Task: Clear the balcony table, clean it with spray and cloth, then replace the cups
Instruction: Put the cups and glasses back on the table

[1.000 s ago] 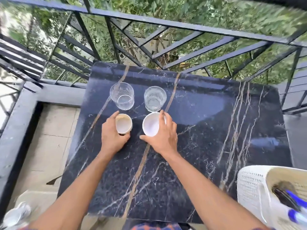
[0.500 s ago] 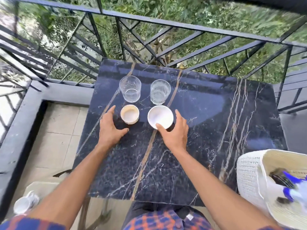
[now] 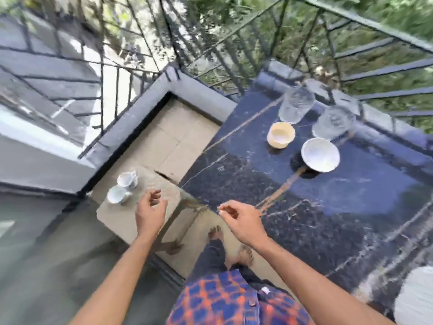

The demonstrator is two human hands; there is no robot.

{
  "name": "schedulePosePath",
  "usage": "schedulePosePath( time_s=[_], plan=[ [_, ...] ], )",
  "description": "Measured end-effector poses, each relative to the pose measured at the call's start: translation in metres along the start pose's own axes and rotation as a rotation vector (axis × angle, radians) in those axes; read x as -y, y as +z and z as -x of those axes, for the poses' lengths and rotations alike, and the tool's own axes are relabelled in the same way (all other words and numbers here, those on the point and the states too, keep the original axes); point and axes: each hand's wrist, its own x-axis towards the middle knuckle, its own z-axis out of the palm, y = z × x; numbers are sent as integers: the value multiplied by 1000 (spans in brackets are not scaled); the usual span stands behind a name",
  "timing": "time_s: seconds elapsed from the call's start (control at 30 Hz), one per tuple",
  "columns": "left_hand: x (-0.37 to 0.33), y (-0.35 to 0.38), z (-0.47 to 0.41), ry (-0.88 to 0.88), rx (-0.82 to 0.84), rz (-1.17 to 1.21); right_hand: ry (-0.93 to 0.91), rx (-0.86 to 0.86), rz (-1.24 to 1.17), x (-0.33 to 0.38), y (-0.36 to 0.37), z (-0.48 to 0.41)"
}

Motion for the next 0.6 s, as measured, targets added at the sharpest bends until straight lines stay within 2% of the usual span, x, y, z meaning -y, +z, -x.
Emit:
schedulePosePath(
  time_s=[0.17,0.27,0.4,0.5,0.6],
  plan=[
    [110,-54,20,-420,-31,-10,-219,310,219,68,73,-25],
    [167,-70,18,-543,-36,-47,-278,449,339,94,126,-58],
    [195,-81,-13,-531,-53,-71,-295,571,479,103,204,-133],
    [203,-88,-61,-448,-48,-23,-312,564,607,109,256,-198],
    [210,-94,-115,-371,-60,7,-363,523,629,116,305,-255]
  ],
)
